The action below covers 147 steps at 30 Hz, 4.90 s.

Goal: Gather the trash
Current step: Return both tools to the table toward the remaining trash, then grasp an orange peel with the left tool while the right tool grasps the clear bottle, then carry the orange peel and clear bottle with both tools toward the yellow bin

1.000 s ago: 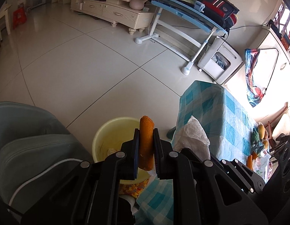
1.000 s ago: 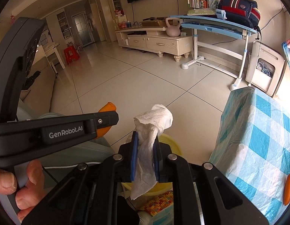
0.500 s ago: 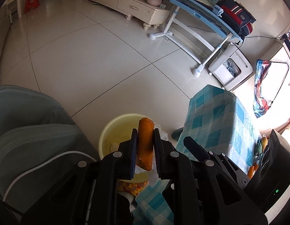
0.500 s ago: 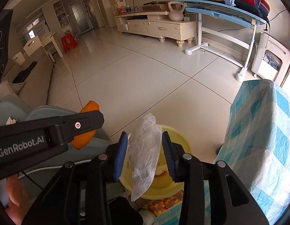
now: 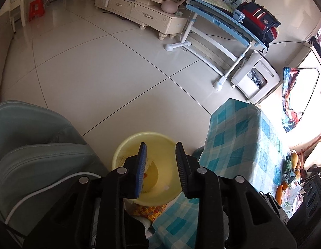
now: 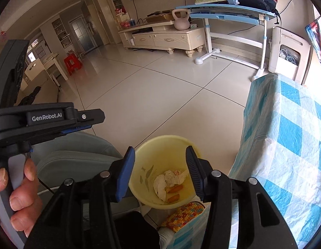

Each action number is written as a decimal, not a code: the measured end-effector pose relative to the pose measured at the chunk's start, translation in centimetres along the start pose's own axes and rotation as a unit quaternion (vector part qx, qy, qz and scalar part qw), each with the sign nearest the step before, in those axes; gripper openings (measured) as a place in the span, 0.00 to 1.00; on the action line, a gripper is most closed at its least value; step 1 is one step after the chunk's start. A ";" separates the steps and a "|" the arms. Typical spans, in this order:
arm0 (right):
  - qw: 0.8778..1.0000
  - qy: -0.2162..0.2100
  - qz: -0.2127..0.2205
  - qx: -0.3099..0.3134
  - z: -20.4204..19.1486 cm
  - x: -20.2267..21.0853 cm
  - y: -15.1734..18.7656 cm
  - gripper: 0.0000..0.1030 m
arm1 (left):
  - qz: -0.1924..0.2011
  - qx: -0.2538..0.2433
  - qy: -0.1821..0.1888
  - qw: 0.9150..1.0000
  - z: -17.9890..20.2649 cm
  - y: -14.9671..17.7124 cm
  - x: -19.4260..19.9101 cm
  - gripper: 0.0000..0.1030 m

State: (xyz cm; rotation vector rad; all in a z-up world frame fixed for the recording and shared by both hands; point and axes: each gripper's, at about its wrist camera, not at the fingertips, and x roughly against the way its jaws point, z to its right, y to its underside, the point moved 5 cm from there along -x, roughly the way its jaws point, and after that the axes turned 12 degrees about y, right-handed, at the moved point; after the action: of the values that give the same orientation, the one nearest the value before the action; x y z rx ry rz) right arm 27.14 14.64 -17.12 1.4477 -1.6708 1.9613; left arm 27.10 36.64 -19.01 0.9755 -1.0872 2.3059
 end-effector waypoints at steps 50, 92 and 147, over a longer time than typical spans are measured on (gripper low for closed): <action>0.979 0.134 0.092 -0.121 21.4 18.3 10.6 0.58 | 0.031 -0.361 -0.008 0.932 22.5 11.1 1.2 0.44; 0.986 0.163 -0.028 -0.007 26.6 9.9 8.2 0.60 | -0.087 -0.367 0.099 0.921 29.5 15.4 -7.2 0.45; 0.976 0.180 0.080 -0.094 24.7 18.4 11.4 0.57 | -0.093 -0.358 0.131 0.920 23.3 18.0 -1.1 0.12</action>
State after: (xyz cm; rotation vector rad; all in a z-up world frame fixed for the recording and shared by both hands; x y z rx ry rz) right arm 23.55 -17.81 -13.49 0.8530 -1.7861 1.9370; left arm 26.62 7.18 -18.32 0.4382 -1.4781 1.6067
